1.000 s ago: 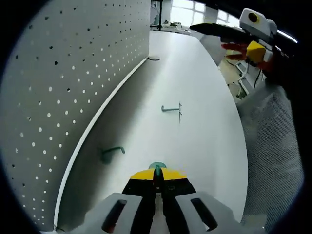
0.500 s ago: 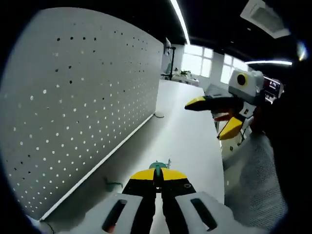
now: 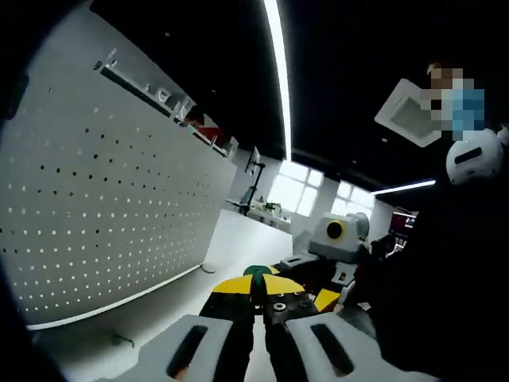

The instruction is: Insert the hook assembly into the mounting plate slot until the hook locks in place.

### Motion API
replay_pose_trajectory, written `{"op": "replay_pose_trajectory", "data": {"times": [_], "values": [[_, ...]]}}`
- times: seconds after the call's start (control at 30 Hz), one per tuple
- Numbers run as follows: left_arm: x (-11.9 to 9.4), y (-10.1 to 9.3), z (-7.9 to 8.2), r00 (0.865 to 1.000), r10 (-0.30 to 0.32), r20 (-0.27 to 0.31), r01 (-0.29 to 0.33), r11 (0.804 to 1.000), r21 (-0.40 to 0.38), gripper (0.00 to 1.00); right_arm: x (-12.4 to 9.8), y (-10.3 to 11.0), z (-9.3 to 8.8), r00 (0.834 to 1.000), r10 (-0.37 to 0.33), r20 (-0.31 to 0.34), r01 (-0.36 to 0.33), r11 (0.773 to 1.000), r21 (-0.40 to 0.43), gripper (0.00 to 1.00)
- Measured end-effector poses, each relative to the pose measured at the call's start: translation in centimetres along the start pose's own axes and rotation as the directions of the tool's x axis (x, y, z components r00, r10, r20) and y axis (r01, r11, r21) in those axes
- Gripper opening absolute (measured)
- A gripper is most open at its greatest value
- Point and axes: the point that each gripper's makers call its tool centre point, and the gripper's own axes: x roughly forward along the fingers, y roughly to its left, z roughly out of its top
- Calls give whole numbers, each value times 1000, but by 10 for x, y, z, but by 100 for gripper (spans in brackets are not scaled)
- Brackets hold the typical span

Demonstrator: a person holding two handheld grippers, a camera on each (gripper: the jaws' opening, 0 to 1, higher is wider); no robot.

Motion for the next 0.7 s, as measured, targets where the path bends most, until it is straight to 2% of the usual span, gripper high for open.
{"op": "replay_pose_trajectory", "data": {"times": [0.1, 0.23, 0.47, 0.7], "values": [[-1, -10, 3, 999, -42, 21, 43, 999, -7, 2, -2, 10, 13, 996, 56, 62, -60, 996, 67, 38], [1, -22, 4, 995, -93, 32, 93, 996, 0, 2, -4, 14, 19, 993, 79, 87, -87, 991, 99, 34], [5, -33, 6, 989, -138, 52, 139, 990, -16, 2, -12, 24, 31, 978, 145, 151, -168, 973, 155, 23], [7, -41, 11, 981, -175, 78, 179, 983, -37, 2, -15, 25, 35, 972, 153, 177, -183, 969, 164, 17]]}}
